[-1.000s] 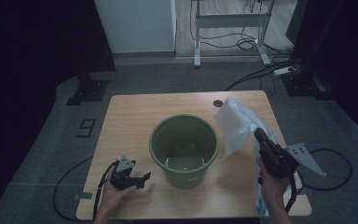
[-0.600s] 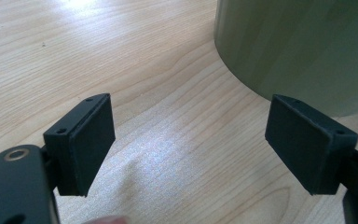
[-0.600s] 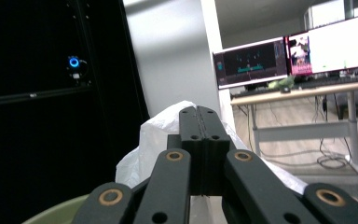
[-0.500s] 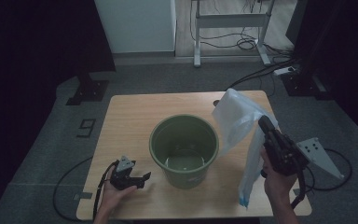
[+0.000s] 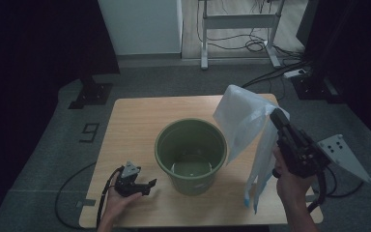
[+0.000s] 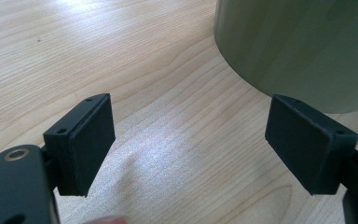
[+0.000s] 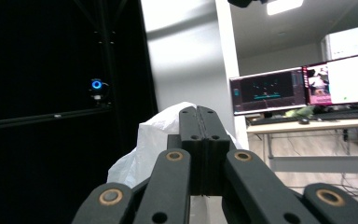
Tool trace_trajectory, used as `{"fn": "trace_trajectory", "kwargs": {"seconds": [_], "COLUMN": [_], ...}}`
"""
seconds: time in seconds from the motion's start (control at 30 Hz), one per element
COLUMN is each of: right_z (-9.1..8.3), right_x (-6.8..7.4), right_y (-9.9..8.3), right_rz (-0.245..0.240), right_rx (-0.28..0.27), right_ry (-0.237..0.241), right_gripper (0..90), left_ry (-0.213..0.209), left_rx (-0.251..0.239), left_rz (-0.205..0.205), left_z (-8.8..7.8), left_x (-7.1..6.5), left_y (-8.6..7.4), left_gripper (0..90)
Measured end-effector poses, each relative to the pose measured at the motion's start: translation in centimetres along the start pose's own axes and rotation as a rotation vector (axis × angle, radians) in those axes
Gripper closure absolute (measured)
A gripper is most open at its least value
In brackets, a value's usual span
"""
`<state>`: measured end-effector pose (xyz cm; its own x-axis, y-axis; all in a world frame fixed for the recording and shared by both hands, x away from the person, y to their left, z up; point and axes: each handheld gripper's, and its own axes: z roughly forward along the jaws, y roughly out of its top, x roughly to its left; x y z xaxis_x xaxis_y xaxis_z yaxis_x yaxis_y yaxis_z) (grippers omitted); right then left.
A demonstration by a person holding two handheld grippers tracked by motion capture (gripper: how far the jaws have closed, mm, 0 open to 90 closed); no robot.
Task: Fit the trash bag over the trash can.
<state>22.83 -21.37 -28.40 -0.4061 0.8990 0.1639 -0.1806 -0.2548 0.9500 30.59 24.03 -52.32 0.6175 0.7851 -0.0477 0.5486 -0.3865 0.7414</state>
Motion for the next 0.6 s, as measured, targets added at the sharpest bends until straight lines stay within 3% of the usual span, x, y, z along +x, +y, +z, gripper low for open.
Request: {"fn": "trace_trajectory", "kwargs": {"seconds": [0.27, 0.6], "right_z": [0.0, 0.9], "right_x": [1.4, 3.2], "right_y": [0.5, -0.7], "right_rz": [-0.004, -0.015], "right_rx": [-0.006, 0.039], "right_ry": [0.049, 0.103], "right_gripper": [89.2, 89.1], "left_ry": [-0.003, -0.002], "left_rx": [0.009, 0.008], "left_rz": [0.001, -0.001], "left_z": [0.1, 0.1], "left_x": [0.0, 0.1], "left_y": [0.0, 0.0], "left_gripper": [15.4, 15.4]}}
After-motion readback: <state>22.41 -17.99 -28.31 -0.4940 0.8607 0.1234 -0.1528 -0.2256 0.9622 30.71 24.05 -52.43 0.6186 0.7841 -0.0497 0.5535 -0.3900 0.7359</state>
